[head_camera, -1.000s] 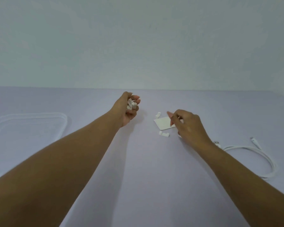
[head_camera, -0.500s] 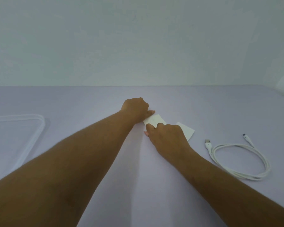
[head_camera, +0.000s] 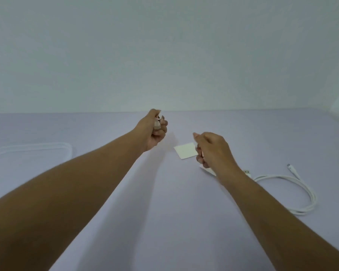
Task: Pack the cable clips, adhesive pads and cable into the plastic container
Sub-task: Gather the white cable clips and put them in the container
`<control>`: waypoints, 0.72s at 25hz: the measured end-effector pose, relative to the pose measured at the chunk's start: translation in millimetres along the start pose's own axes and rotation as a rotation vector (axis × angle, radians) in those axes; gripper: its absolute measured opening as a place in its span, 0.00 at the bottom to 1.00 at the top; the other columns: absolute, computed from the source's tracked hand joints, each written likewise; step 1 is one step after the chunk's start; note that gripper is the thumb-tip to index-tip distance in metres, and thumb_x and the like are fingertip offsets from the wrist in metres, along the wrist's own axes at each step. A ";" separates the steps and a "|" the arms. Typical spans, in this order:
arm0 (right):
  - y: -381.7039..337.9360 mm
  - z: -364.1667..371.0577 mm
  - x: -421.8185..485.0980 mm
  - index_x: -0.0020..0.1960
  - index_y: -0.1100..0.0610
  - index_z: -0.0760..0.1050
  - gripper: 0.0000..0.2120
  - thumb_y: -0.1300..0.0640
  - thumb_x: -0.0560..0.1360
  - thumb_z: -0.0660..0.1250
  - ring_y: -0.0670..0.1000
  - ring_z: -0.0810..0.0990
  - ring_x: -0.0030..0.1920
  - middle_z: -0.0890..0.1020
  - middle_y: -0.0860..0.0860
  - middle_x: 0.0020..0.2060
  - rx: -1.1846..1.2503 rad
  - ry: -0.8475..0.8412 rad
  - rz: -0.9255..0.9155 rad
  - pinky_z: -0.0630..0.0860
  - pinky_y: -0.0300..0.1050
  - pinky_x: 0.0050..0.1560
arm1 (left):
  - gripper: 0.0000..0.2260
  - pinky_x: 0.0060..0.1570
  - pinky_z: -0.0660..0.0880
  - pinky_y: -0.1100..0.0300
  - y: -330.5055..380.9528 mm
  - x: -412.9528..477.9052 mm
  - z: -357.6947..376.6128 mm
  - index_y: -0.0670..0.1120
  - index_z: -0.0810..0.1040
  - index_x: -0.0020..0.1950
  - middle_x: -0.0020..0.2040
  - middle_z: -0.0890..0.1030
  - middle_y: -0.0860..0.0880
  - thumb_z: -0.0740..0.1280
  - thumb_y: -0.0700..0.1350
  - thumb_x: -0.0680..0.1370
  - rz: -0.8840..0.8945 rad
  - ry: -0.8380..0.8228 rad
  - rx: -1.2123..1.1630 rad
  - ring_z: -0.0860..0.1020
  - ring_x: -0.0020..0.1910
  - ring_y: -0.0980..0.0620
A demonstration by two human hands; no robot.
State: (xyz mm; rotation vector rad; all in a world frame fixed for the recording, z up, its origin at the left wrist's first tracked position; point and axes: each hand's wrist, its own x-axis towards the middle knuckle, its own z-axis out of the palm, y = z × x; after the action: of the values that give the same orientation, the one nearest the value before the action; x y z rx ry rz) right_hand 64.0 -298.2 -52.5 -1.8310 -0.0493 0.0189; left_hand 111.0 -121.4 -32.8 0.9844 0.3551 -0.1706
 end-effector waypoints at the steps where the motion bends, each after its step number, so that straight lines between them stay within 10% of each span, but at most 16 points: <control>1: -6.6 -4.6 -2.7 0.37 0.58 0.69 0.11 0.56 0.78 0.63 0.49 0.69 0.26 0.75 0.53 0.31 0.412 -0.067 0.184 0.61 0.37 0.19 | 0.12 0.15 0.56 0.70 6.1 -10.8 -2.4 0.44 0.67 0.34 0.24 0.70 0.50 0.59 0.44 0.78 -0.017 -0.046 -0.086 0.64 0.18 0.57; 7: -27.8 -3.2 -23.2 0.46 0.61 0.70 0.02 0.63 0.77 0.61 0.53 0.78 0.33 0.79 0.64 0.42 1.262 -0.149 0.500 0.76 0.37 0.22 | 0.15 0.16 0.65 0.68 16.1 -79.7 2.9 0.38 0.72 0.44 0.34 0.77 0.39 0.51 0.44 0.81 -0.046 -0.123 -0.403 0.74 0.27 0.51; 12: -65.8 10.8 -55.9 0.51 0.69 0.72 0.14 0.60 0.82 0.53 0.66 0.76 0.58 0.74 0.71 0.57 1.262 -0.129 0.567 0.76 0.57 0.56 | 0.17 0.31 0.80 0.58 38.1 -139.8 -14.9 0.36 0.72 0.54 0.47 0.75 0.36 0.52 0.49 0.84 -0.010 0.013 -0.466 0.77 0.39 0.44; 18: -119.1 83.1 -108.2 0.63 0.69 0.69 0.15 0.63 0.80 0.53 0.70 0.74 0.61 0.70 0.73 0.61 1.055 -0.410 0.620 0.77 0.58 0.48 | 0.09 0.18 0.65 0.69 70.7 -262.9 -114.9 0.41 0.67 0.45 0.37 0.71 0.42 0.55 0.43 0.83 0.051 0.159 -0.165 0.69 0.35 0.51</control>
State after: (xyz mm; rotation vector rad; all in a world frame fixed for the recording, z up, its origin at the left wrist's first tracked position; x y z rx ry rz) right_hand -50.2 -192.1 39.7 -0.7081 0.2084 0.7198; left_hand -137.0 8.5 61.8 0.8448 0.4813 -0.0160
